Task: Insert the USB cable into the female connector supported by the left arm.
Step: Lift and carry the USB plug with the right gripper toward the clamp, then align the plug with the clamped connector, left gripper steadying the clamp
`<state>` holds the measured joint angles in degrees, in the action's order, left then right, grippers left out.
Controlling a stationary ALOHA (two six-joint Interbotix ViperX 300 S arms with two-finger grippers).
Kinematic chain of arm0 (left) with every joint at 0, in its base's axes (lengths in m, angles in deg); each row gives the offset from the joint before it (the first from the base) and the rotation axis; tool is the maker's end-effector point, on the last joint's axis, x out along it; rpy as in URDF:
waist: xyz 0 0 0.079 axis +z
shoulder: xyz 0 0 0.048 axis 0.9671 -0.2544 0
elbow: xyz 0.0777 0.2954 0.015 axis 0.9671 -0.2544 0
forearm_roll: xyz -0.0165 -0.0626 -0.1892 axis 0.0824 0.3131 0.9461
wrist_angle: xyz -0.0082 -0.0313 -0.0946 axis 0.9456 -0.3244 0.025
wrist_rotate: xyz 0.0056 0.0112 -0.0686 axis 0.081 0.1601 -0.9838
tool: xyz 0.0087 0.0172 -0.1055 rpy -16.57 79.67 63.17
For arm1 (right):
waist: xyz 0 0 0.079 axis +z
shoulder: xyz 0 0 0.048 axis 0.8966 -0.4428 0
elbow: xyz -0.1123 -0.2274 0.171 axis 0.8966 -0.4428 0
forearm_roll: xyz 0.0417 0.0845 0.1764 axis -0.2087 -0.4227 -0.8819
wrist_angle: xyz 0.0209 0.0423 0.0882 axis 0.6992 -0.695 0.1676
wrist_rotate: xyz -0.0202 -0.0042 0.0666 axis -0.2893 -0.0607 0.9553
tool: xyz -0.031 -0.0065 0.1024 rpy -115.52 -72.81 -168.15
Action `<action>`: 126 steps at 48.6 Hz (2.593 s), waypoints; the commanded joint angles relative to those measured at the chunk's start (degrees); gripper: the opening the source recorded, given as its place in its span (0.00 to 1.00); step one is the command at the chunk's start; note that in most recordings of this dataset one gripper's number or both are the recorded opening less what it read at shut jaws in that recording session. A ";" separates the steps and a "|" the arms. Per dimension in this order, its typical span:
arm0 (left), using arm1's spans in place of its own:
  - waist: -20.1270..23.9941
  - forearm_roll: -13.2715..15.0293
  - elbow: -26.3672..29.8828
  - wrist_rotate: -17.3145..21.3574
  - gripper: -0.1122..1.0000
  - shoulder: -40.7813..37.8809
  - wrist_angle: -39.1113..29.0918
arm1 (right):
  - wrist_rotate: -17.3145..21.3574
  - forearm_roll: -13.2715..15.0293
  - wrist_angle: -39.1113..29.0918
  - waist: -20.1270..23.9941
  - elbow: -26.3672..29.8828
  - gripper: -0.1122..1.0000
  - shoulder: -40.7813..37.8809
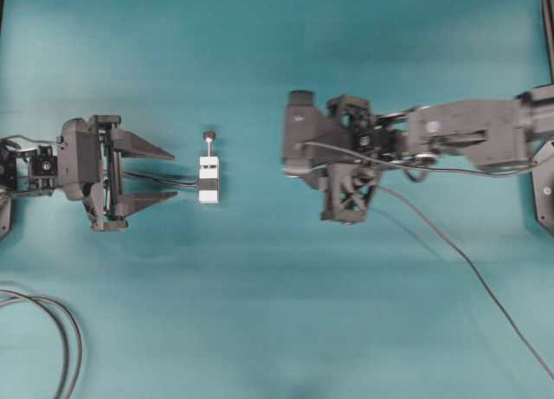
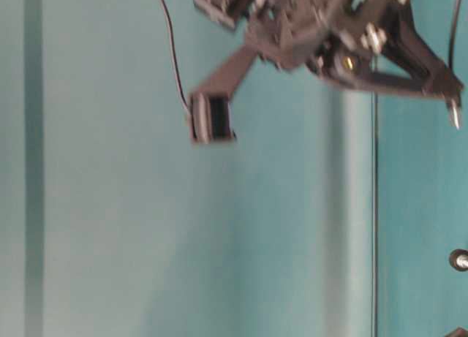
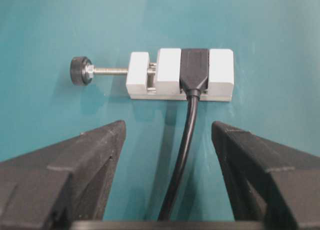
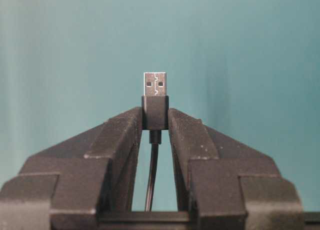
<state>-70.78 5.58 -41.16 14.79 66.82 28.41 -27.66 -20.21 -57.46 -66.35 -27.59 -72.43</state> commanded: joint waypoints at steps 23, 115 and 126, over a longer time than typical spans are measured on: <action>-0.18 -0.09 1.76 0.53 0.79 -3.08 2.55 | 0.88 3.43 1.23 1.76 11.95 0.29 -9.76; -0.18 0.00 5.36 0.62 0.78 -7.12 3.34 | 0.79 4.04 8.53 0.79 15.82 0.29 -14.77; -0.18 -0.09 5.54 0.53 0.78 -7.12 3.60 | 0.79 4.04 9.05 1.32 15.73 0.29 -14.77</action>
<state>-70.87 5.58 -36.06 14.79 59.08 31.39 -26.78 -16.34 -49.46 -65.39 -12.91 -88.16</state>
